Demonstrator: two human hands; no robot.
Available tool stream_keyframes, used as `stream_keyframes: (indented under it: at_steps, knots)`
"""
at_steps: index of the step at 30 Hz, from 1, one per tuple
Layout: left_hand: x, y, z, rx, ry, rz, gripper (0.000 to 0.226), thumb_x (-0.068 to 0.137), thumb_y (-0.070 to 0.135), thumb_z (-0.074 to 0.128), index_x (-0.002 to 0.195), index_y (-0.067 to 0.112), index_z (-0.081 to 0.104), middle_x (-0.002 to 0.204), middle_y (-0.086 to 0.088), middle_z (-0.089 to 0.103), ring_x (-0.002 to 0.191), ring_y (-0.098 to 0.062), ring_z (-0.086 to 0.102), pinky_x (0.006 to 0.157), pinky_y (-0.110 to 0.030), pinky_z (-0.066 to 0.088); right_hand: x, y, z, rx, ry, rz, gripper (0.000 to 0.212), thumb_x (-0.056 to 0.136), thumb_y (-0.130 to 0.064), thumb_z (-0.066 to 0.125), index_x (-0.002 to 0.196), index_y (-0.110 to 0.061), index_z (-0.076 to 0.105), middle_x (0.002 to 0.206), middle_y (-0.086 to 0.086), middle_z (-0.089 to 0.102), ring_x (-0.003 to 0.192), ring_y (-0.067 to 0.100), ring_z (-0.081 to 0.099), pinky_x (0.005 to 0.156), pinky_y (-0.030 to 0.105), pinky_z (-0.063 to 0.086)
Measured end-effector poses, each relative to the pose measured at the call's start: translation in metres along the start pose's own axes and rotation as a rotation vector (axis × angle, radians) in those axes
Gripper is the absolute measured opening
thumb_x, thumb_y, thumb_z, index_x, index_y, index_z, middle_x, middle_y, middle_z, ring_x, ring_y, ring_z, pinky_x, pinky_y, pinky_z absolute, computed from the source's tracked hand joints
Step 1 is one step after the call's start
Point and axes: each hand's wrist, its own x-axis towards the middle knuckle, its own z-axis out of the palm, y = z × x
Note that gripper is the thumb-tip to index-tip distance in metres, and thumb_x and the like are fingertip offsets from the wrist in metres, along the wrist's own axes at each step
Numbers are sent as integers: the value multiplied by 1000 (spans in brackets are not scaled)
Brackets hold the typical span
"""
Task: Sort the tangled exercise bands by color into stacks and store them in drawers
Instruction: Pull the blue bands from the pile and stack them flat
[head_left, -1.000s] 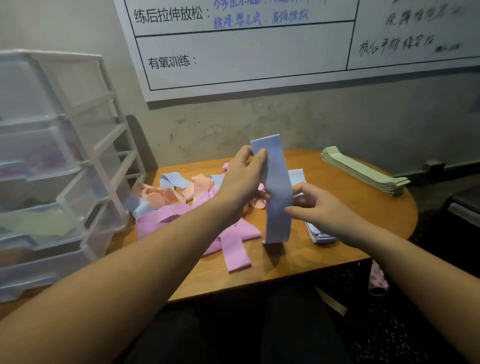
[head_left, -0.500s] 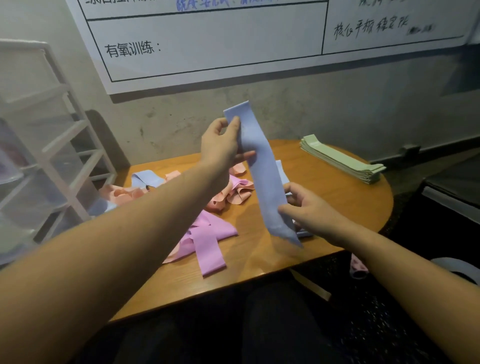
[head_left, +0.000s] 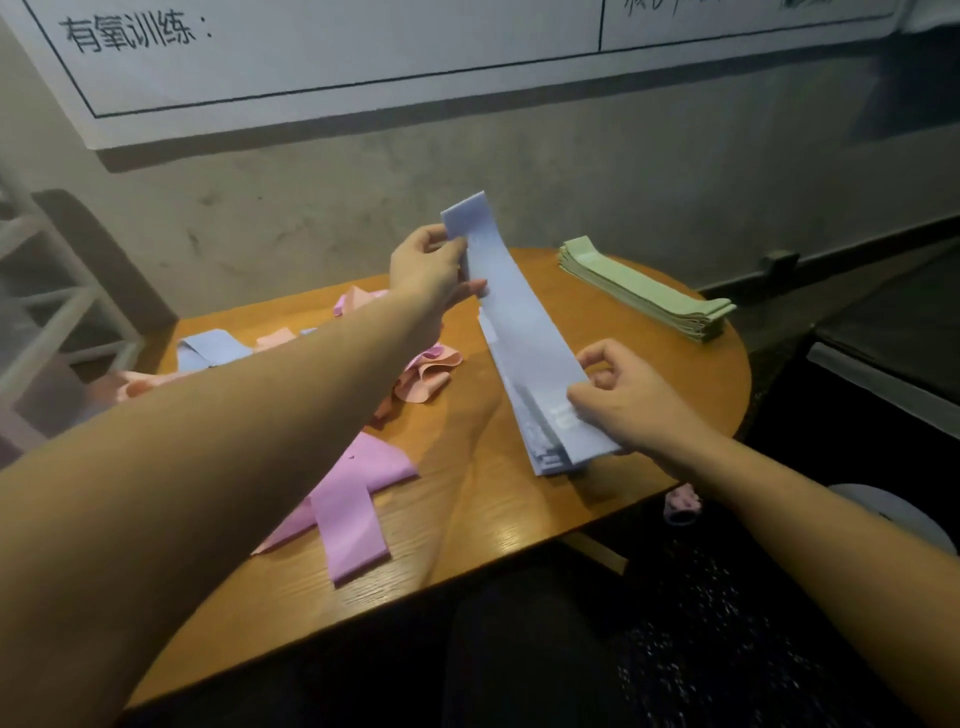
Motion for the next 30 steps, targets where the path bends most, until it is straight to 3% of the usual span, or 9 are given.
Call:
stream_keyframes:
  at_steps: [4,8,11,17,21,24,26,28,30]
  knots:
    - [18,-15,12,49,-7,-22,11,99,8,61,110,9,65,115,-17,69,91,-27,71,61,-25,58,11,10,-9,8,-5,42,28,89,-15,63,110,-29,50,86,13,65,64,13,59,38,22,38]
    - [41,-30,17,107,18,-30,15,97,4,62,112,6,63,107,-15,68,80,-23,68,57,-23,56,24,14,-11,104,-84,66,31,93,-14,66,119,-22,51,81,8,61,48,3,53,36,21,36]
    - [56,-46,16,170,40,-54,20,96,3,63,116,5,62,107,-15,67,73,-20,66,56,-23,57,33,19,-7,110,-85,49,31,94,-11,65,121,-18,51,81,11,57,38,5,47,34,20,33]
    - [66,-77,16,328,29,-133,19,98,16,65,117,17,66,105,-4,70,76,-16,70,66,-27,62,48,43,6,-59,-124,13,35,91,-17,70,121,-22,54,75,4,55,39,9,47,40,24,37]
    - [64,-84,17,364,8,-154,24,99,18,63,123,17,63,107,-5,68,85,-18,71,50,-17,52,48,55,7,-300,-122,-84,42,87,-28,73,125,-29,56,71,-7,54,61,4,52,64,27,46]
    - [64,-86,20,372,-1,-128,26,97,17,67,122,18,62,109,-9,67,92,-22,71,51,-16,53,42,60,6,-477,-83,-183,39,87,-41,68,123,-36,56,77,-9,52,73,6,51,69,32,45]
    - [67,-87,21,392,-25,-103,24,95,17,69,118,20,63,108,-8,68,89,-19,71,56,-19,56,41,62,5,-580,-50,-275,43,87,-46,64,128,-38,55,97,-14,53,92,6,46,81,28,41]
    - [69,-88,22,424,-49,-81,23,94,19,70,116,22,63,106,-6,68,87,-17,71,62,-22,59,42,63,4,-623,-70,-303,50,89,-48,61,136,-38,51,127,-15,48,120,8,38,102,33,35]
    - [71,-91,21,463,-56,-78,24,94,20,70,116,22,63,104,-4,68,85,-18,71,64,-26,62,44,61,3,-639,-105,-291,53,91,-49,59,142,-39,47,145,-14,40,137,7,27,113,37,26]
